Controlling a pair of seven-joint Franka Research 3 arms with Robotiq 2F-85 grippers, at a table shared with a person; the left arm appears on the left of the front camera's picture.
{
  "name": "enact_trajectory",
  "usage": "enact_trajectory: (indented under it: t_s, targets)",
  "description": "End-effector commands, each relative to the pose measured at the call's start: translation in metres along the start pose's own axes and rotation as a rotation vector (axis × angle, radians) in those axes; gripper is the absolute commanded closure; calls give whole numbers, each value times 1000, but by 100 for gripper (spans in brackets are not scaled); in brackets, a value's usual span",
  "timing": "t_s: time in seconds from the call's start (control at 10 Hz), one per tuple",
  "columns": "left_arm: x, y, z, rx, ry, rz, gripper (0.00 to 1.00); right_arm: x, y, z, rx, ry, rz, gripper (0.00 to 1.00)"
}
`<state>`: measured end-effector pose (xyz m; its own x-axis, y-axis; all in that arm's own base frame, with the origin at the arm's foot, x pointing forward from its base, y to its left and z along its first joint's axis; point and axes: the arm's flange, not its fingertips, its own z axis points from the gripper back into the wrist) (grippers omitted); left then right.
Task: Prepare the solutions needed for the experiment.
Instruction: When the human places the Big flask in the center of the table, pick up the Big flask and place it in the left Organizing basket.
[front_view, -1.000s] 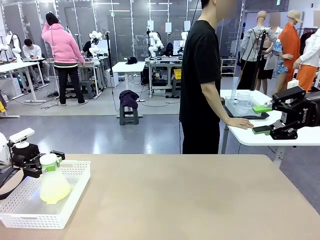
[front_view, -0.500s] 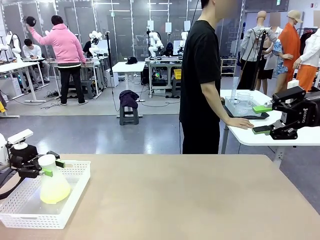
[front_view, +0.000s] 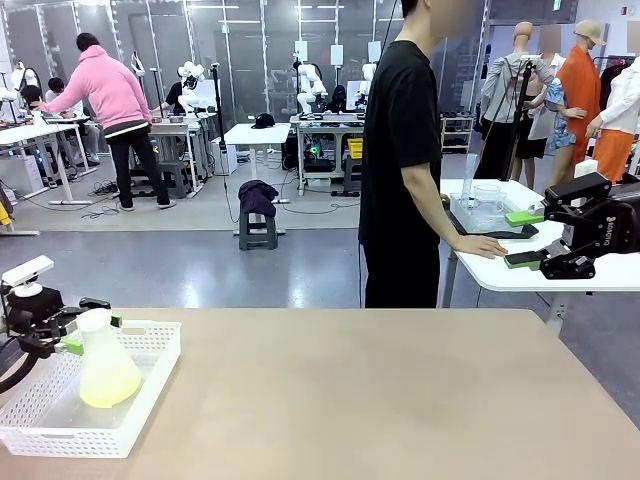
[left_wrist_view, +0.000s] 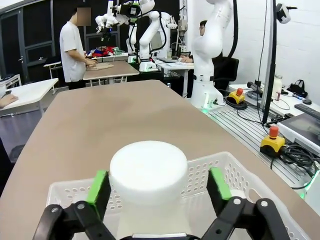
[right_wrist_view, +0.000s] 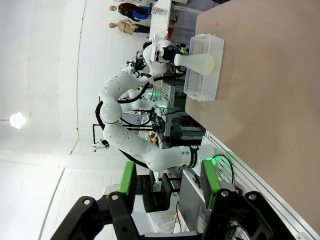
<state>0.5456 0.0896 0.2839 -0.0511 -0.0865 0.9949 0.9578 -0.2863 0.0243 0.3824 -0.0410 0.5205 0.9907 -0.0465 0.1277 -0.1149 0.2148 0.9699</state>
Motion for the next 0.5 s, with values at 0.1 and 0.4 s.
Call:
enact_trajectory:
  t_s: [0.1,0.4]
  targets:
    - [-2,2,-3,-5,-3,2,0,0,1,0,6,-2,12,35]
    - [-2,2,-3,-5,-3,2,0,0,1,0,6,-2,12,35]
